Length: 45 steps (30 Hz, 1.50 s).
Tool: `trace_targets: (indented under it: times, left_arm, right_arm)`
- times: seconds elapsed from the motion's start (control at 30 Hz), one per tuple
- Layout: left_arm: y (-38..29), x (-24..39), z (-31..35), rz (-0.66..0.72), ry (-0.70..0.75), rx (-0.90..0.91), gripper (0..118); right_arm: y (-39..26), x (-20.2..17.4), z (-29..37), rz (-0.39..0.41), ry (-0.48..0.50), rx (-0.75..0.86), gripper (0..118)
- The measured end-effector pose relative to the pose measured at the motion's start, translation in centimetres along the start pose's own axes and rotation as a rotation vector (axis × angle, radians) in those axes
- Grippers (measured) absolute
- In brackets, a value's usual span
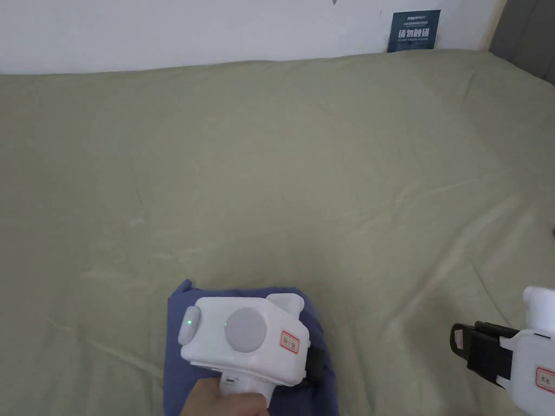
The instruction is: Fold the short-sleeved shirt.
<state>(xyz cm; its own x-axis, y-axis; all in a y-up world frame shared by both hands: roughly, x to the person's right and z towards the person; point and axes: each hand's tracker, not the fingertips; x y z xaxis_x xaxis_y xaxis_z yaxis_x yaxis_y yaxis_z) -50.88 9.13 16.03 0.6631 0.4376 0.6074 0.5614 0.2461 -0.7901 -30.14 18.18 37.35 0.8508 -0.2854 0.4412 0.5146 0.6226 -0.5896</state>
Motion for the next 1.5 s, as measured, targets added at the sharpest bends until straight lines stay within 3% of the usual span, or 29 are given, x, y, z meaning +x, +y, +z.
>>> trace_targets:
  times: [0.07, 0.3, 0.43, 0.6, 0.7, 0.83, 0.9, 0.93, 1.0, 1.03, 1.07, 1.1, 1.4, 1.5]
  left_arm:
    - [-0.3, 0.1, 0.8, 0.078, -0.100, 0.041, 0]
    - [-1.8, 0.6, 1.8, 0.037, -0.239, 0.032, 0]
    - [-2.9, -2.0, 5.7, 0.054, -0.309, 0.100, 0]
    - [-5.2, -8.6, 13.8, 0.236, -0.402, 0.251, 0]
    - [-6.7, -11.4, 17.1, 0.226, -0.297, 0.340, 0]
    - [-9.5, -15.6, 18.6, 0.298, -0.287, 0.337, 2]
    - [-11.4, -17.2, 18.7, 0.304, -0.294, 0.347, 24]
    - [-12.1, -18.0, 18.7, 0.322, -0.296, 0.345, 55]
    - [-13.2, -19.1, 18.1, 0.357, -0.292, 0.348, 74]
    - [-13.7, -19.6, 17.8, 0.382, -0.297, 0.362, 74]
    - [-14.2, -20.1, 17.5, 0.394, -0.313, 0.374, 93]
    - [-14.4, -20.3, 17.1, 0.417, -0.330, 0.371, 98]
    - [-10.9, -20.9, 12.8, 0.425, -0.399, 0.331, 98]
    - [-9.0, -20.8, 9.8, 0.467, -0.496, 0.302, 98]
  right_arm:
    - [0.0, 0.0, 0.1, -0.012, 0.011, 0.002, 0]
    - [0.4, -1.3, -0.5, -0.009, 0.033, -0.009, 0]
    - [0.9, -3.4, -0.8, 0.017, 0.089, -0.012, 0]
    - [1.8, -8.2, -1.7, 0.104, 0.203, 0.012, 0]
    - [2.0, -12.2, -3.4, 0.184, 0.265, 0.008, 0]
    - [1.1, -15.6, -7.8, 0.227, 0.323, -0.097, 0]
    - [-0.1, -16.8, -11.1, 0.275, 0.241, -0.199, 0]
    - [-0.8, -17.3, -12.7, 0.307, 0.207, -0.247, 0]
    - [-2.4, -17.3, -15.2, 0.357, 0.194, -0.311, 0]
    - [-2.8, -17.2, -15.8, 0.334, 0.186, -0.339, 0]
    - [-3.2, -17.3, -16.7, 0.316, 0.195, -0.318, 0]
    - [-2.5, -17.0, -15.7, 0.314, 0.200, -0.288, 0]
    - [-2.4, -15.6, -15.1, 0.226, 0.245, -0.298, 0]
    - [-2.7, -15.6, -15.1, 0.213, 0.246, -0.292, 0]
